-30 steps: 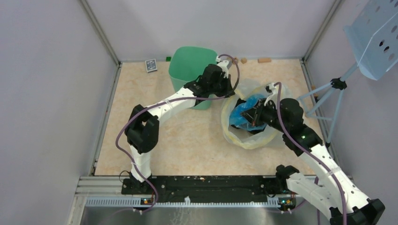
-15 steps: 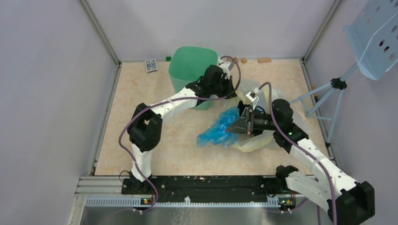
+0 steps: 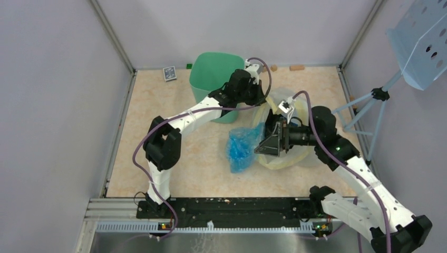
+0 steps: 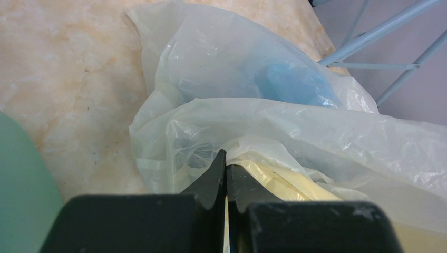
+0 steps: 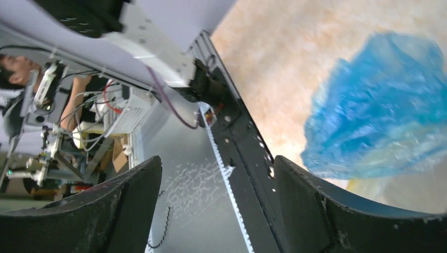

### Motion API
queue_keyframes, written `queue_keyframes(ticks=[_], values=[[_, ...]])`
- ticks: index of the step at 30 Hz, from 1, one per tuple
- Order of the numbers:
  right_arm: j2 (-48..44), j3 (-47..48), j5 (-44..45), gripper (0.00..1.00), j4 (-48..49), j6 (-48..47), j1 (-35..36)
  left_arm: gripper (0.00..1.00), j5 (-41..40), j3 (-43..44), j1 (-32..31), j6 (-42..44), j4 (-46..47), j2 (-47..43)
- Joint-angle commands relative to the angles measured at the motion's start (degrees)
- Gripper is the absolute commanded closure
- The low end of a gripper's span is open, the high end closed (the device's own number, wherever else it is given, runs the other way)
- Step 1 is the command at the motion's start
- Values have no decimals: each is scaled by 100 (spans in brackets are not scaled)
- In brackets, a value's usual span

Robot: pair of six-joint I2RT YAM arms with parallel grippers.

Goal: Put the trash bags into the trash bin

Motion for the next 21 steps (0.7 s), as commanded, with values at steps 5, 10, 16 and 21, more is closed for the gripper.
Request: queue_keyframes(ticks=[5, 10, 16, 21], values=[[-41, 1052, -1150, 28, 1667, 1467, 229, 98, -128, 349, 49, 59, 102, -267], [215, 2343, -583, 27, 1097, 940, 301, 99, -173, 282, 53, 74, -13, -273], [548, 4379, 4049, 25, -2185, -1273, 294, 99, -321, -214, 52, 164, 1, -715], [548, 4015, 7017, 1, -3289, -1014, 288, 99, -314, -667, 54, 269, 29, -1077]])
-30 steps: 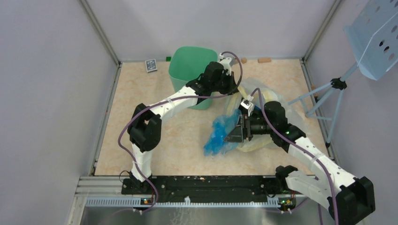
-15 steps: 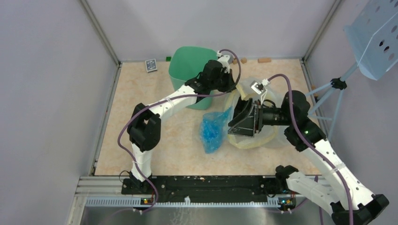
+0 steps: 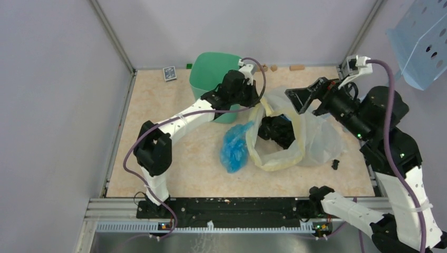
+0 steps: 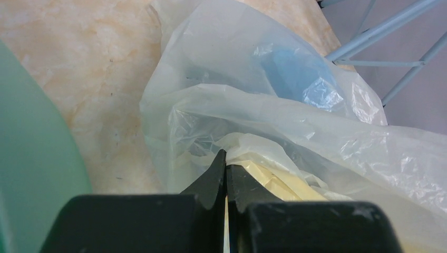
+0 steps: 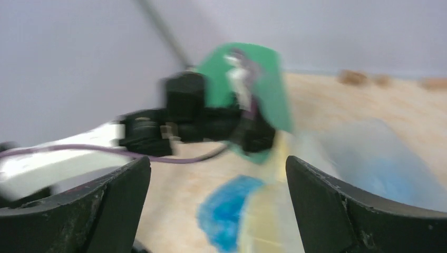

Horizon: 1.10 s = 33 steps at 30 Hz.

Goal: Put the trash bags into the trash bin

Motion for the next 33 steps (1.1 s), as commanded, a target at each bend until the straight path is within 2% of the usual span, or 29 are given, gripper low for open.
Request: queue_keyframes(ticks=[1, 5, 8, 12, 17, 22, 24, 27, 29, 32, 33], values=[[10, -553, 3478, 1, -1769, -28, 28, 99, -38, -345, 26, 186, 120, -655], [-527, -1556, 3666, 1, -1816, 790, -215, 99, -83, -809, 25, 185, 131, -989], [-885, -2148, 3421, 1, -1809, 1201, -651, 99, 43, -1234, 23, 252, 238, -1225], [-1350, -2900, 2992, 1, -1559, 1696, -1130, 100, -197, -1419, 23, 395, -277, -1421], [-1378, -3592, 2426, 1, -1470, 2643, -1178, 100, -802, -1905, 25, 541, -525, -1908], [-1515, -4226, 1760, 2, -978, 3129, -1178, 100, -876, -2318, 38, 635, -478, -2359], [-1496, -4416, 1523, 11, -758, 3239, -1178, 100, -733, -2439, 43, 642, -438, -2483], [-1419, -4728, 1234, 34, -309, 3363, -1178, 100, -307, -2663, 39, 653, -252, -2629], [-1265, -4908, 1004, 52, 170, 3266, -1178, 100, -116, -2762, 32, 667, -206, -2698], [-772, -4987, 73, 84, 1117, 2909, -1166, 100, -72, -2872, 43, 649, -247, -2853], [-541, -4925, -160, 92, 1347, 2831, -1141, 100, -66, -2897, 37, 647, -262, -2933]])
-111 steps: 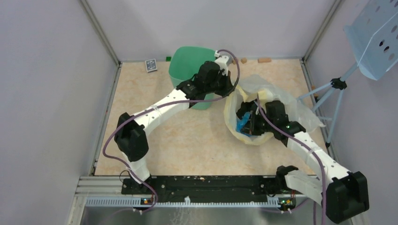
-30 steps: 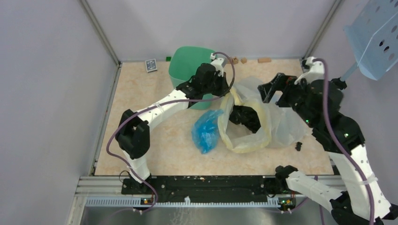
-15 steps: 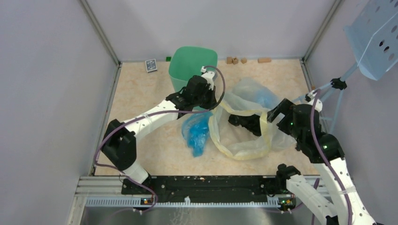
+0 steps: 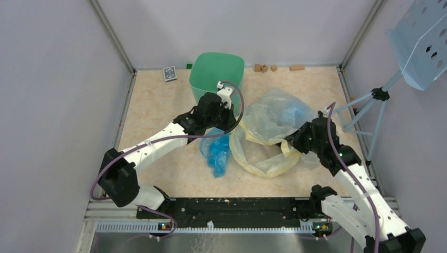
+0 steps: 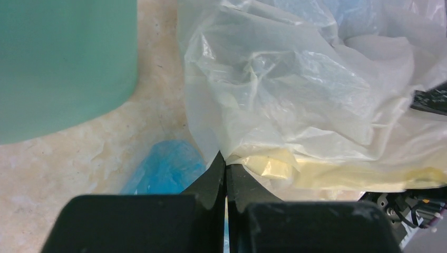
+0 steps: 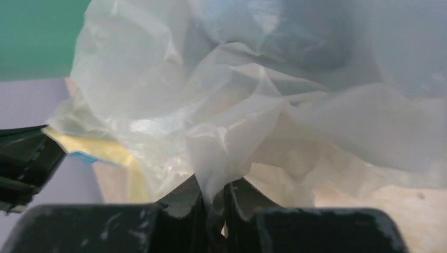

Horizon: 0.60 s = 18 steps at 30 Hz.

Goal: Put the trash bags into the trash bin

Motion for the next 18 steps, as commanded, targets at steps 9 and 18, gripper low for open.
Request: queue_keyframes(ticks=[9, 18], values=[[2241, 2013, -380, 100, 1579, -1551, 672, 100, 436, -383, 3, 40, 271, -1237], [3800, 4589, -628, 100, 1379, -2237, 81, 100, 751, -79, 2, -184, 767, -901]])
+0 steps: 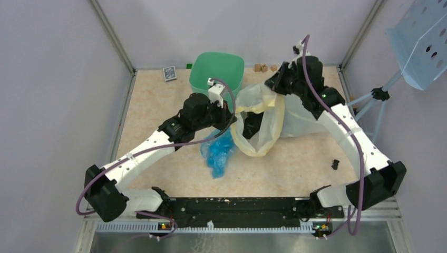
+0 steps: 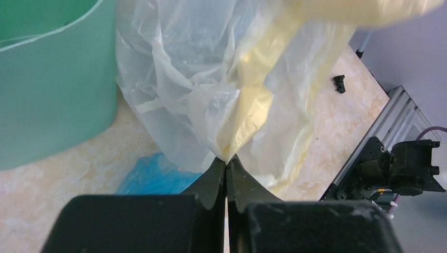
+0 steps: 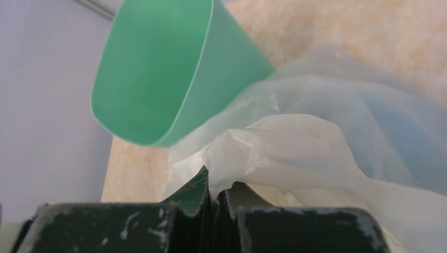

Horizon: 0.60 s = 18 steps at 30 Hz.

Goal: Put the trash bags into the trash bin

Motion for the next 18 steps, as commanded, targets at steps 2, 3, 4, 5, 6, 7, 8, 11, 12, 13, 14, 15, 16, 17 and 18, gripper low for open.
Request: queue_keyframes(ticks=[2, 3, 4, 5, 6, 7, 8, 11, 12, 13, 14, 15, 16, 17, 18], values=[[576, 1246, -464, 100, 233, -363, -726, 100, 475, 466, -4, -215, 833, 518], [780, 1531, -523, 100, 129, -434, -776, 100, 528, 630, -6, -265, 995, 732], [955, 1885, -536, 100, 11, -549, -791, 100, 587, 841, -8, -289, 1089, 923], [1133, 2255, -559, 100, -149, -654, -794, 100, 625, 1102, -11, -287, 1103, 1145], [1314, 2620, -588, 100, -298, -747, -794, 100, 669, 1423, -24, -255, 1101, 1356], [1484, 2979, -606, 100, -420, -822, -801, 100, 711, 1739, -36, -201, 1100, 1599], [1633, 3281, -578, 100, -520, -903, -814, 100, 742, 2061, -51, -162, 1232, 1823], [2055, 4223, -584, 100, -731, -1023, -1093, 100, 805, 2874, -80, -130, 1547, 2498], [2216, 4531, -648, 100, -776, -1036, -1239, 100, 817, 3099, -88, -135, 1659, 2744], [2379, 4820, -785, 100, -858, -1052, -1382, 100, 801, 3347, -103, -157, 1760, 2980], [2545, 5162, -878, 100, -944, -1061, -1555, 100, 794, 3686, -100, -176, 1801, 3219], [2696, 5465, -931, 100, -1055, -1078, -1664, 100, 795, 3927, -100, -191, 1811, 3455], [2812, 5702, -963, 100, -1141, -1101, -1740, 100, 781, 4189, -112, -211, 1780, 3675], [2864, 5831, -942, 100, -1198, -1134, -1800, 99, 774, 4411, -109, -229, 1720, 3888], [2859, 5834, -875, 100, -1213, -1166, -1857, 99, 799, 4601, -112, -243, 1657, 4076]])
